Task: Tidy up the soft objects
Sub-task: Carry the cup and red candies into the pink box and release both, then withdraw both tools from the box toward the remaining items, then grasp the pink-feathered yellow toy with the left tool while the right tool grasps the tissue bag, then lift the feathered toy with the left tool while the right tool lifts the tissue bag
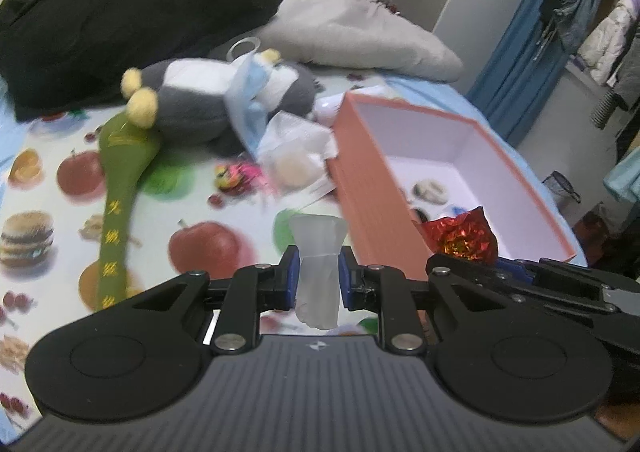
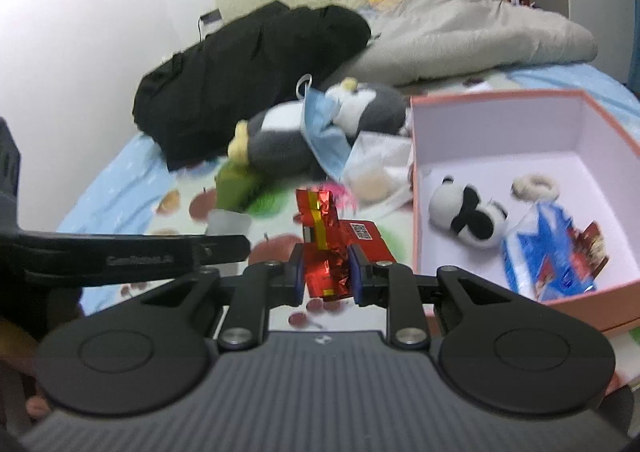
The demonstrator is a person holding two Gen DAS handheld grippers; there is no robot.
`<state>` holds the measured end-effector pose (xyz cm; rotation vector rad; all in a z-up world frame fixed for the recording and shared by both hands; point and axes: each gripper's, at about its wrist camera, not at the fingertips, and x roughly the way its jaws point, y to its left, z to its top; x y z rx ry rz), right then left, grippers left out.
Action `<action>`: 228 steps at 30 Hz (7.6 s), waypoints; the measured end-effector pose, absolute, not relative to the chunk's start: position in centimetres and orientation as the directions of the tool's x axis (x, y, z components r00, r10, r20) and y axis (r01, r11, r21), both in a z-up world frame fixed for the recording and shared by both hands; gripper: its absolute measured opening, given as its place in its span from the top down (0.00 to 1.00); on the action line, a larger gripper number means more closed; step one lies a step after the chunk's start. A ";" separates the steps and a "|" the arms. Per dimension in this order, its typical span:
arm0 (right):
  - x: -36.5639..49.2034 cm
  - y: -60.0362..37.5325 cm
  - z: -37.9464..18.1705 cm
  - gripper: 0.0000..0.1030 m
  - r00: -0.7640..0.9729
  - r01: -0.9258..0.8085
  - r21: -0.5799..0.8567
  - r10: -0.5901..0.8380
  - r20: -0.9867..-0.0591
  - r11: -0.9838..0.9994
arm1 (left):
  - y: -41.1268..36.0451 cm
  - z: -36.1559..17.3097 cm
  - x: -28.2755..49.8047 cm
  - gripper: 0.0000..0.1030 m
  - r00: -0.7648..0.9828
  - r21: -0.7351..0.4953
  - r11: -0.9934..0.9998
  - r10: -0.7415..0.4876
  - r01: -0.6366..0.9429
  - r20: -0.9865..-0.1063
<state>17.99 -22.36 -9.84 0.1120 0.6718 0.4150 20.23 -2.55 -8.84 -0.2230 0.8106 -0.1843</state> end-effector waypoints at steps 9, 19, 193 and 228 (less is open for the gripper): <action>17.8 -26.0 -6.0 0.75 0.768 -0.271 0.219 0.347 -0.538 0.937 | -6.7 -5.0 22.1 0.76 0.681 -0.273 0.943 -0.327 0.190 -0.655; 20.4 -31.2 -5.6 0.75 0.788 -0.138 0.210 0.236 -0.569 0.968 | -12.5 -5.5 26.6 0.76 0.605 -0.301 0.909 -0.417 0.288 -0.678; 38.4 -11.0 -19.9 0.56 0.734 -0.217 -0.003 0.161 -0.660 0.976 | 7.8 -24.5 37.0 0.47 0.728 -0.405 0.914 -0.295 0.026 -0.619; 39.6 -11.7 -20.6 0.76 0.679 -0.180 0.064 0.171 -0.714 0.982 | 8.0 -24.3 36.5 0.68 0.751 -0.363 0.931 -0.220 -0.028 -0.623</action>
